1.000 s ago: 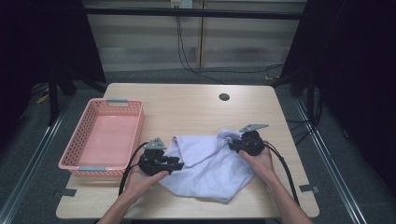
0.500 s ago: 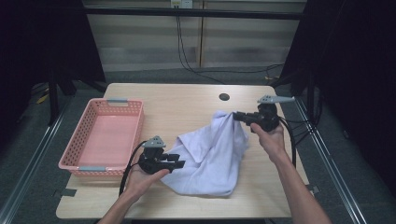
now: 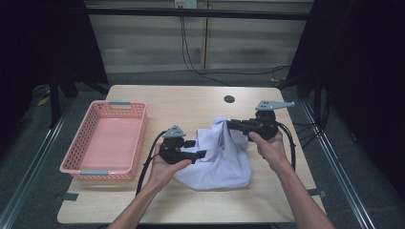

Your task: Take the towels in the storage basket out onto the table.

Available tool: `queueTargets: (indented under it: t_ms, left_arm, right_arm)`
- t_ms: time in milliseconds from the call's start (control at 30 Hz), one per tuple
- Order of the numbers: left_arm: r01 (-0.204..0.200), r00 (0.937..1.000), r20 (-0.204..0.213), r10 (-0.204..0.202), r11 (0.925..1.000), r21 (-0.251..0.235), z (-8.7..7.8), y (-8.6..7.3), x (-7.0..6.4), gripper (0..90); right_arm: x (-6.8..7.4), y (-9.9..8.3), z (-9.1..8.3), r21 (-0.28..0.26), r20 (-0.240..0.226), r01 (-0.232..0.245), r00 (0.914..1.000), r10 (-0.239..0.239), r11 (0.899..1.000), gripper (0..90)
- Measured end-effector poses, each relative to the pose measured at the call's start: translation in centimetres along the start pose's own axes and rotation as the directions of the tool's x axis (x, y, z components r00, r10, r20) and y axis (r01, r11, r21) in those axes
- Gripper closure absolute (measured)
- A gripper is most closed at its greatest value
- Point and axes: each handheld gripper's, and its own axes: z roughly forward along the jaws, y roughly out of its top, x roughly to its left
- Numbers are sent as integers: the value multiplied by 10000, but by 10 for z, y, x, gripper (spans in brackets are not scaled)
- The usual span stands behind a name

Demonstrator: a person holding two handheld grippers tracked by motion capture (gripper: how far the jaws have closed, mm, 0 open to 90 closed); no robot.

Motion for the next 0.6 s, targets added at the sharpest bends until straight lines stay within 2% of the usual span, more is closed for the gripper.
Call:
queueTargets:
  t_ms: [100, 133, 167, 200, 267, 300, 333, 367, 400, 433, 533, 567, 600]
  left_arm:
    - [-25, 10000, 72, 25, 10000, 5, 17, 4, -2, 385]
    - [-146, 9999, 73, 146, 9999, 40, 24, 7, -4, 450]
    - [-146, 9999, 73, 146, 9999, 40, 24, 7, -4, 583]
    - [-278, 9993, 259, 277, 9996, 45, 28, 10, -5, 637]
    - [-299, 9991, 302, 299, 9996, 6, 29, 11, -4, 877]
    - [-144, 9999, 20, 144, 9999, 67, 29, 13, -4, 877]
    - [85, 9999, 145, -86, 9999, 56, 28, 14, -2, 884]
    - [-41, 10000, -80, 41, 10000, 64, 25, 16, -1, 888]
    - [-48, 9996, -262, 44, 9999, -139, 18, 20, 1, 891]
    - [88, 9996, -275, -97, 9994, -336, 12, 23, 3, 891]
    - [28, 9964, -848, -97, 9967, -817, -14, 39, 10, 891]
    - [-16, 9945, -1041, -82, 9956, -941, -23, 44, 12, 891]
    - [-64, 9861, -1656, -149, 9919, -1270, -40, 51, 18, 890]
  right_arm:
    - [3, 0, -5, -25, -57, 84, 9999, -84, 10000, 885]
    - [4, 0, -7, -54, -83, 86, 9999, -86, 9999, 885]
    - [4, 0, -7, -54, -83, 86, 9999, -86, 9999, 885]
    - [5, 1, -11, -92, -60, 146, 9999, -146, 9999, 885]
    - [5, 2, -13, -145, -185, 94, 9998, -97, 9999, 885]
    - [6, 2, -15, -174, -223, 106, 9997, -110, 9998, 884]
    - [8, 3, -17, -111, -89, 234, 9997, -235, 9997, 884]
    - [9, 3, -18, -73, -53, 284, 9996, -284, 9996, 884]
    - [9, 4, -24, -166, 83, 308, 9995, -307, 9994, 883]
    - [9, 4, -24, -166, 83, 308, 9995, -307, 9994, 883]
    - [7, 8, -36, -390, 217, 316, 9993, -308, 9987, 881]
    - [6, 10, -39, -519, 241, 277, 9994, -265, 9983, 881]
    - [4, 12, -50, -861, 424, 257, 9989, -221, 9960, 881]
